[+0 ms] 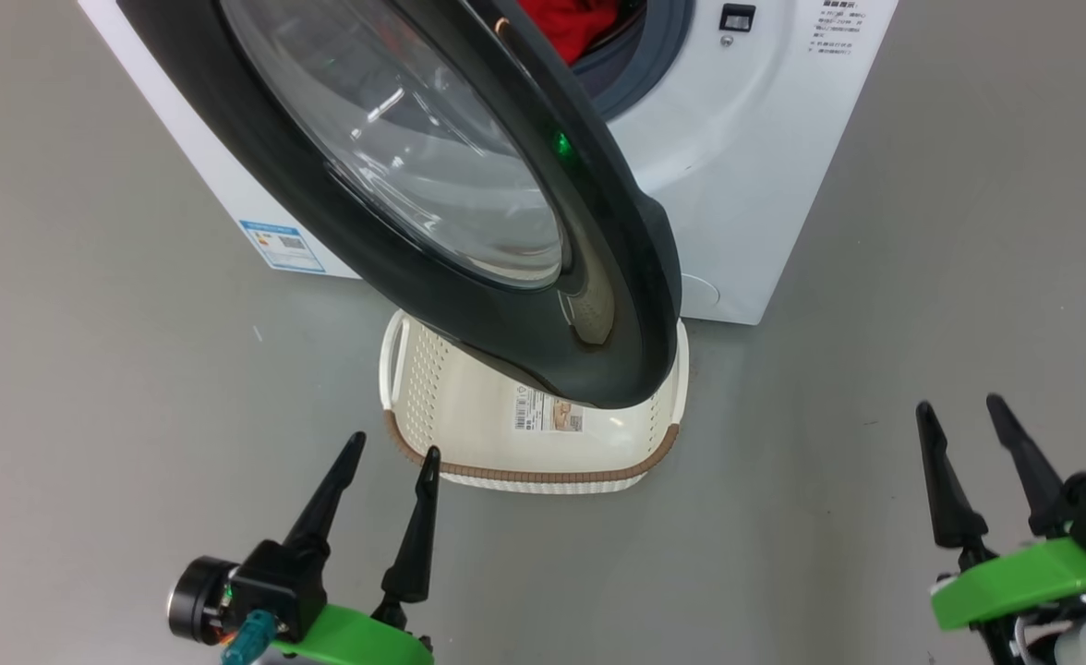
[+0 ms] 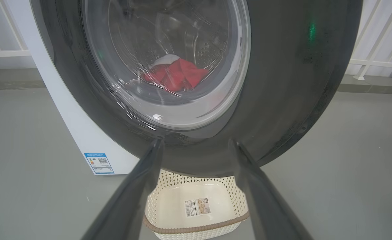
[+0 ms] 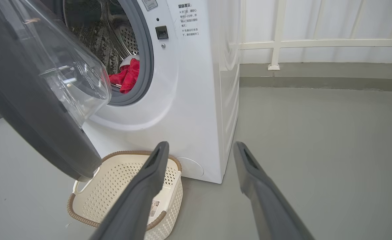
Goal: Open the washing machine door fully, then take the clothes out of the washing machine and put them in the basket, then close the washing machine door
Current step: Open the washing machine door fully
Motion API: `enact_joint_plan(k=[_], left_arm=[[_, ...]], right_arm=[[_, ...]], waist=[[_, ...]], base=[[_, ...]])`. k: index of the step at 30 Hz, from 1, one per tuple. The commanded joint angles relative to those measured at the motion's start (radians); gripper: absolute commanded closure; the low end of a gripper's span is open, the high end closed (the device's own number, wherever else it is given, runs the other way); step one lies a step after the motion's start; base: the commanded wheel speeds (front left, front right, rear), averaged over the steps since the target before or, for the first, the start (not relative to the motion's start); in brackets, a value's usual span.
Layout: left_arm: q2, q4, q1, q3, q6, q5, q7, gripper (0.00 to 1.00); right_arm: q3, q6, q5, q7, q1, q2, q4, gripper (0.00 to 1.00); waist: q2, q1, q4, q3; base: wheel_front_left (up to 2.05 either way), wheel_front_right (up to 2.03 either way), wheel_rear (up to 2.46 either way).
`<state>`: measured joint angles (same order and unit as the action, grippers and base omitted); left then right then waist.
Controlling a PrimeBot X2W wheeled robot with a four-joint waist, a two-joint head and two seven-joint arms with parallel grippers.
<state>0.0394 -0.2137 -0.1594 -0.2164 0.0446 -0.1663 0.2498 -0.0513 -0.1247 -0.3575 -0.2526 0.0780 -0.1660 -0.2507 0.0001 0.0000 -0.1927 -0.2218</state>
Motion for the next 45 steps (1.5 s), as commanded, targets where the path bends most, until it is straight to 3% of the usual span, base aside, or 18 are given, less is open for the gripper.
enact_joint_plan(k=[1,10,26,27,29,39,45], left_arm=[[0.011,0.019,0.008,0.031,0.002,0.016,0.012,0.00],[0.011,0.020,0.012,0.033,0.004,0.020,0.012,0.00],[0.011,0.019,0.009,0.035,0.005,0.022,0.012,0.00],[0.011,0.019,0.009,0.035,0.005,0.022,0.012,0.00],[0.011,0.019,0.007,0.035,0.004,0.022,0.012,0.00],[0.011,0.020,0.001,0.030,0.003,0.020,0.012,0.00],[0.011,0.022,-0.003,0.022,0.001,0.019,0.012,0.00]], right_arm=[[0.005,-0.006,0.024,-0.009,-0.028,0.002,0.031,0.00],[-0.019,-0.006,0.050,-0.009,-0.073,0.043,0.046,0.00],[-0.018,-0.006,0.038,-0.009,-0.062,0.053,0.062,0.00],[-0.014,-0.006,0.030,-0.009,-0.058,0.052,0.068,0.09],[-0.001,-0.006,-0.009,-0.009,-0.033,0.047,0.085,1.00],[0.116,-0.006,-0.184,-0.009,0.138,-0.020,0.127,1.00],[0.240,-0.006,-0.374,-0.009,0.264,-0.073,0.125,1.00]], waist=[[-0.0001,0.0000,-0.001,0.002],[-0.0001,0.0000,0.003,0.001],[-0.0001,0.0000,0.005,0.001],[-0.0001,0.0000,0.005,0.001],[-0.0001,0.0000,0.005,-0.001],[-0.0001,0.0000,0.000,-0.006],[-0.0001,0.0000,-0.014,-0.010]], base=[[0.00,0.00,0.00],[0.00,0.00,0.00],[0.00,0.00,0.00],[0.00,0.00,0.00],[0.00,0.00,0.00],[0.00,0.00,0.00],[0.00,0.00,0.00]])
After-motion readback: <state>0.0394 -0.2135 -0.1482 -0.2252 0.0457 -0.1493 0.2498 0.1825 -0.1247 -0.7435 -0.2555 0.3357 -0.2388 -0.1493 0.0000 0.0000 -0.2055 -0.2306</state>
